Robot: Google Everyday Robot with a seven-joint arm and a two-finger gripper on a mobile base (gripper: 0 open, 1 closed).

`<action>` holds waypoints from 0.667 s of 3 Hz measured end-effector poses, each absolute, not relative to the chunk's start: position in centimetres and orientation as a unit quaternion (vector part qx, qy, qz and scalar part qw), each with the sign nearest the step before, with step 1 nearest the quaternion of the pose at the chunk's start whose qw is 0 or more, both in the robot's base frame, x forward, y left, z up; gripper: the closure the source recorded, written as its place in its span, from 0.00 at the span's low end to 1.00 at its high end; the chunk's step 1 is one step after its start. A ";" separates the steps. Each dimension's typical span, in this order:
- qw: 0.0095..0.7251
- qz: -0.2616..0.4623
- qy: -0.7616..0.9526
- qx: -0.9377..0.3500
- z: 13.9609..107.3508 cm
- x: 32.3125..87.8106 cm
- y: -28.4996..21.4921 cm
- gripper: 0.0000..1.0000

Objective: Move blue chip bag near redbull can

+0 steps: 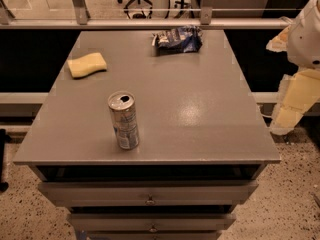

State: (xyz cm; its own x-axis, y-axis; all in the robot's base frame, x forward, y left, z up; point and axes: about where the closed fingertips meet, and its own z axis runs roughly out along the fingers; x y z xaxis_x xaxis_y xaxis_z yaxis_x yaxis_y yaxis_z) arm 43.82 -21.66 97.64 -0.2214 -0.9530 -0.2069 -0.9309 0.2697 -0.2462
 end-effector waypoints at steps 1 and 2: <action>0.159 -0.035 0.781 -0.603 97.6 43.8 -21.7 0.00; 0.192 -0.030 0.778 -0.597 97.2 46.5 -21.8 0.00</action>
Offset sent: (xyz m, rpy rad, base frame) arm 0.0896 -0.0080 -0.0182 0.1695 -0.1409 -0.0115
